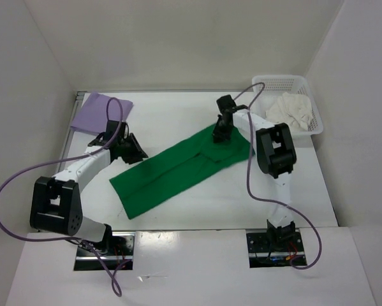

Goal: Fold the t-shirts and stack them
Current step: Rotate the tshirt 90 degrees

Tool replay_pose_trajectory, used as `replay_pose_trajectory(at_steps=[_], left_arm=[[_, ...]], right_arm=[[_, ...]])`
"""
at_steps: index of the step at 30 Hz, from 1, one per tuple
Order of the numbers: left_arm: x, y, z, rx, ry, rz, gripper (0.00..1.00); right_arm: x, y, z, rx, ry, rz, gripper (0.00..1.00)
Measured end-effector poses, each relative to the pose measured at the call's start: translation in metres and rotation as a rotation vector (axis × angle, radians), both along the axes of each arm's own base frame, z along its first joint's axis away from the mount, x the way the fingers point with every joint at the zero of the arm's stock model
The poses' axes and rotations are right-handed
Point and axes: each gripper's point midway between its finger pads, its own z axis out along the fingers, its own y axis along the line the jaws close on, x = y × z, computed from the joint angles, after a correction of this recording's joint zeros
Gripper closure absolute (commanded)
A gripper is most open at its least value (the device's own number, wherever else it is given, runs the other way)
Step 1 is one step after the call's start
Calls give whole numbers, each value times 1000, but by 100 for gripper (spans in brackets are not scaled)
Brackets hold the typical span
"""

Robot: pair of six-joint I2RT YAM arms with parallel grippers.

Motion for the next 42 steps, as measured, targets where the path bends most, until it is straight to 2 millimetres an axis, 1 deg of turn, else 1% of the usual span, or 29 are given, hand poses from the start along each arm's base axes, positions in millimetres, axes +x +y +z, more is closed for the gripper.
replay_pose_trajectory(at_steps=[3,5,6,7,8,9,10,11,12,14,15,16,17,18,19,20,21,22,23,24,26,27,29,30,32,33,35,39,42], left_arm=[[16,-18,32,-9,-102,-67,57],[13,-33,41,-24,-125,-114,50],[9,-38,41,-27,-123,-136,37],[3,-43,40,-26,-118,-164,19],[-3,-45,39,-26,-111,-184,0],[-9,-46,37,-32,-97,-185,0],[-14,-45,36,-30,-90,-188,0],[-18,-44,36,-29,-84,-187,0],[-22,-42,36,-30,-79,-184,0],[-24,-42,38,-33,-89,-182,0],[-25,-42,40,-35,-94,-182,3],[-24,-42,41,-38,-98,-182,9],[-24,-43,41,-40,-103,-182,26],[-23,-43,42,-44,-106,-180,33],[-22,-43,42,-45,-109,-183,39],[-22,-43,42,-46,-111,-180,48],[-21,-43,43,-47,-114,-179,52],[-20,-42,43,-46,-118,-179,55],[-20,-41,43,-46,-119,-178,57],[-19,-39,43,-44,-119,-172,57],[-17,-35,43,-41,-120,-165,58],[-17,-34,43,-41,-119,-161,58],[-16,-33,43,-41,-120,-157,58],[-16,-33,43,-41,-121,-158,58],[-17,-34,46,-46,-129,-160,57],[-17,-34,48,-49,-136,-162,57],[-20,-35,52,-56,-147,-167,56],[-28,-36,55,-72,-160,-179,54],[-35,-36,55,-83,-162,-186,54]], right_arm=[[79,42,11,56,-113,35,98],[131,77,19,104,-212,78,95],[149,94,23,124,-255,103,93],[162,111,26,145,-289,128,90],[171,128,38,172,-333,154,89],[172,142,45,202,-361,186,87],[163,148,49,209,-343,205,83],[151,153,54,208,-323,225,74],[139,156,64,204,-311,242,68],[111,157,96,205,-309,277,56],[92,153,120,212,-314,292,53],[79,149,144,226,-347,302,53],[60,142,171,251,-389,312,52],[42,134,196,271,-424,316,56],[25,126,221,302,-474,320,71],[7,119,240,331,-519,329,81],[-10,113,251,356,-547,332,91],[-23,108,250,373,-560,332,97],[-40,104,246,390,-553,335,100],[-51,103,234,397,-534,336,100],[-68,97,192,384,-451,324,100],[-74,94,163,363,-387,313,100],[-78,79,105,300,-254,268,100],[-76,68,82,267,-198,236,100],[-65,49,55,220,-147,178,100],[-58,39,49,201,-142,150,100],[-40,24,45,169,-156,108,100],[11,4,50,112,-229,39,100],[38,-4,39,69,-246,11,100]])
